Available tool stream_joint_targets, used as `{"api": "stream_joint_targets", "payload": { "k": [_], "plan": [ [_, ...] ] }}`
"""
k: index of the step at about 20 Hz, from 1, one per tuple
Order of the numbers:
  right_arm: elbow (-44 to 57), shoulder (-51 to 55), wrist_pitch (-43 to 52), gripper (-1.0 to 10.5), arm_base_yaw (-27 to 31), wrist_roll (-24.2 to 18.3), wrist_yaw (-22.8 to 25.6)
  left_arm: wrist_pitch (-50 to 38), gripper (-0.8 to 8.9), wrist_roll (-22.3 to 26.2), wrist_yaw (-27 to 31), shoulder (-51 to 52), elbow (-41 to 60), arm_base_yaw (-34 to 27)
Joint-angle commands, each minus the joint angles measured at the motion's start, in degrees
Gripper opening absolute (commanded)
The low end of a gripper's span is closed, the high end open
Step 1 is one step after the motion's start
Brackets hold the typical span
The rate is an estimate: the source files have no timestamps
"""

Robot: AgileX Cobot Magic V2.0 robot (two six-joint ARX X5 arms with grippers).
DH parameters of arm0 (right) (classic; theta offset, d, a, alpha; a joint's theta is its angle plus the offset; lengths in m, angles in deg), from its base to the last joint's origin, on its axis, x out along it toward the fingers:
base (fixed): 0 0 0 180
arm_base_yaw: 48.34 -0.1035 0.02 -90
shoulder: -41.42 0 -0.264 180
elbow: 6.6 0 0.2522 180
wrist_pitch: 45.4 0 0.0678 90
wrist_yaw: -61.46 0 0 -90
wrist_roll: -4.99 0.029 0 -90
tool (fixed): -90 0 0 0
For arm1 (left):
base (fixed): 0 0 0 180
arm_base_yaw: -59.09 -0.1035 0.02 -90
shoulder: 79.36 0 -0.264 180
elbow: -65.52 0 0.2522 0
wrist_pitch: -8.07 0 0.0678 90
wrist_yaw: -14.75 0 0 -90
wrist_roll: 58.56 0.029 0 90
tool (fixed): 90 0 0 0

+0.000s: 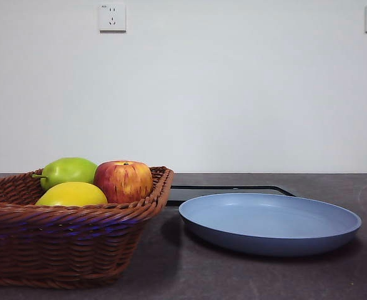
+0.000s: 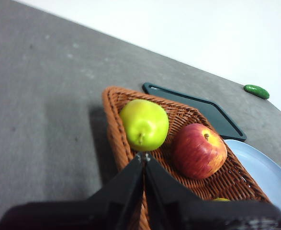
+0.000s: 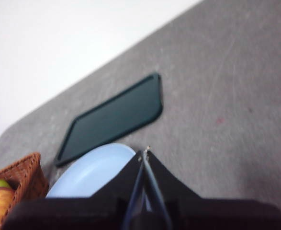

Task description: Take the lemon from the basket,put the lemon in the plate,hand out the plate

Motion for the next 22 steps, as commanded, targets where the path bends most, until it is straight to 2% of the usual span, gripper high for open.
{"api": "stream_joint_targets", "payload": {
  "k": [1,5,9,12,15,20,22],
  "plan": [
    [-4.39,-1.03,-2.97,0.1,0.02,0.2,0.11,1.64,0.07,-2.45,1.01,-0.17,-3.65,-0.2],
    [-10.21,-4.13,-6.97,0.1,0.0,-1.68,-0.04,5.57,0.07,-2.12,2.82,-1.27,-8.87,-0.2],
    [-17.49,-9.62,-11.15,0.1,0.02,-6.93,0.13,9.9,0.07,-1.29,3.56,-5.33,-14.62,-0.2],
    [-22.53,-14.05,-12.55,0.1,0.0,-10.38,0.11,11.85,0.07,2.34,2.01,-9.49,-18.75,-0.13],
    [-27.21,-18.67,-13.68,0.1,0.0,-11.5,0.07,13.7,0.07,6.08,0.33,-14.12,-23.37,-0.11],
    [-34.56,-27.12,-18.18,0.1,0.0,-15.23,-0.13,15.91,0.07,8.7,0.11,-21.35,-30.49,-0.07],
    [-37.16,-30.6,-20.87,0.1,0.0,-17.42,-1.01,16.81,0.07,9.57,-1.7,-24.15,-33.11,-0.07]
  ]
}}
